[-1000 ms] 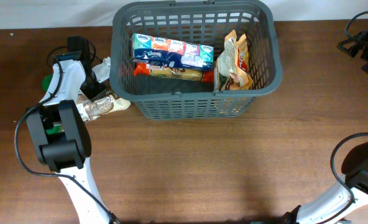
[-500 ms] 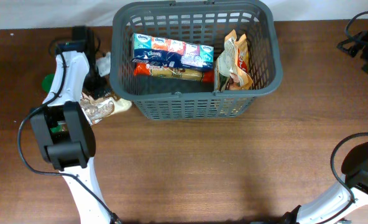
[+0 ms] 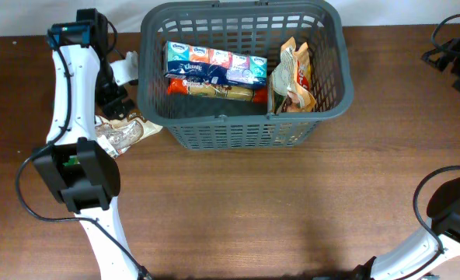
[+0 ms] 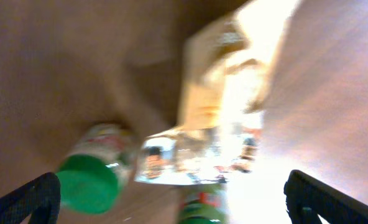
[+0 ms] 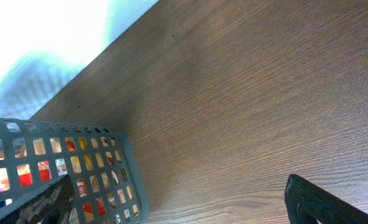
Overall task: Pack container
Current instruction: 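Grasp the crumpled foil snack bag with the left gripper, then carry the foil bag over the basket and lower it inside, then open the left gripper and withdraw it to the left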
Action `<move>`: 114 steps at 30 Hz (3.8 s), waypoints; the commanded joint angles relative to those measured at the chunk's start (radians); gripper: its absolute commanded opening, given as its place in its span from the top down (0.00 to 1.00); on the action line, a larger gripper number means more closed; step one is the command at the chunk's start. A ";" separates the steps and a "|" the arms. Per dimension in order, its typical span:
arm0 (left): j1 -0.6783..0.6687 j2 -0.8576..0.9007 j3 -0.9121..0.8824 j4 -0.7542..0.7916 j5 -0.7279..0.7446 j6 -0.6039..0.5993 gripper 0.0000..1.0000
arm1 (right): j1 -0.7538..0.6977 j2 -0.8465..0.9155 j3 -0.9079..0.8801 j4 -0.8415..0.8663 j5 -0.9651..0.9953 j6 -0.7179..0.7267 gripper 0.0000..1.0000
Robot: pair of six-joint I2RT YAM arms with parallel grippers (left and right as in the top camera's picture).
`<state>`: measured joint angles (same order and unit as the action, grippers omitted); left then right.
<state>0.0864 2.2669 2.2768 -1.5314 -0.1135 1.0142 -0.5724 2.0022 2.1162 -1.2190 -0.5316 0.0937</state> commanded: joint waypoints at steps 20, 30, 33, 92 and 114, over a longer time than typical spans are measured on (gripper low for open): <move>0.058 0.101 -0.228 0.059 0.034 0.001 0.02 | 0.005 0.002 -0.005 0.003 -0.002 -0.003 0.01; 0.060 0.103 -0.385 0.174 0.001 0.013 0.11 | 0.005 0.002 -0.005 0.003 -0.002 -0.003 0.01; 0.060 0.103 -0.435 0.197 0.001 0.012 0.23 | 0.005 0.002 -0.005 0.003 -0.002 -0.003 0.01; -0.557 0.090 0.291 0.456 0.153 0.143 0.98 | 0.004 0.002 -0.005 0.003 -0.002 -0.003 0.01; -0.584 0.166 0.409 0.469 0.008 0.010 0.01 | 0.005 0.002 -0.005 0.003 -0.002 -0.003 0.01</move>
<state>-0.4862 2.4241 2.6011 -1.0756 -0.0906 1.1076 -0.5724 2.0022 2.1143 -1.2190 -0.5316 0.0940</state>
